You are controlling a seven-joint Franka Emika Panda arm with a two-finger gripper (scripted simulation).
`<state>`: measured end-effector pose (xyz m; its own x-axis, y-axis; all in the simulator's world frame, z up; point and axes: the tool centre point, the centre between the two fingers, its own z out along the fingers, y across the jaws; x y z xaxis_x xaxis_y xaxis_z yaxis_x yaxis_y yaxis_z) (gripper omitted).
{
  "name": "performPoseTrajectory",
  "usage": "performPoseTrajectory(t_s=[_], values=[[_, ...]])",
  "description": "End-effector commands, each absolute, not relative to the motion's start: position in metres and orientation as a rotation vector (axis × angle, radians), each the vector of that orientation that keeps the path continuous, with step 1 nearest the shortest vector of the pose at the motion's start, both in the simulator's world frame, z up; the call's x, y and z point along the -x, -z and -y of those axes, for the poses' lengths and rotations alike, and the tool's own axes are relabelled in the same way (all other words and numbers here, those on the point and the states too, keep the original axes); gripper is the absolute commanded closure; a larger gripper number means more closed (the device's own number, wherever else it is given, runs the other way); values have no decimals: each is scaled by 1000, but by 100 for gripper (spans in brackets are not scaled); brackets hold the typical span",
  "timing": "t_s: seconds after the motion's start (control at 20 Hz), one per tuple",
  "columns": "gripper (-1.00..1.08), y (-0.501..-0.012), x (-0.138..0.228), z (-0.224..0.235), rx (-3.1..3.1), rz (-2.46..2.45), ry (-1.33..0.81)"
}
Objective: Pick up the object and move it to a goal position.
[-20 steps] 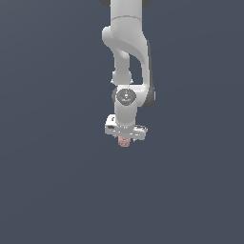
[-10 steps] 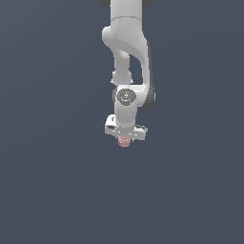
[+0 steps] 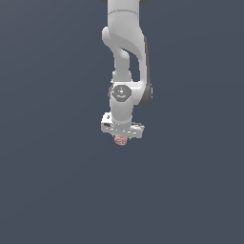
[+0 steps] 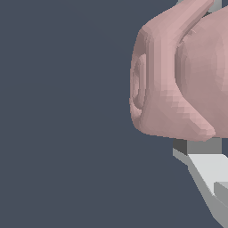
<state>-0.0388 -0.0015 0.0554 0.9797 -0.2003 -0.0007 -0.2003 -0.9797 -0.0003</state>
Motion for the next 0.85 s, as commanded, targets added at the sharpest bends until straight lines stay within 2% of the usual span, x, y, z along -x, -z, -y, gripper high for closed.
performPoseTrajectory(t_s=[0.0, 0.45, 0.8], values=[[108, -67, 40, 14, 3125, -318, 1], [108, -119, 46, 72, 3125, -318, 0], [108, -132, 45, 87, 3125, -319, 0]])
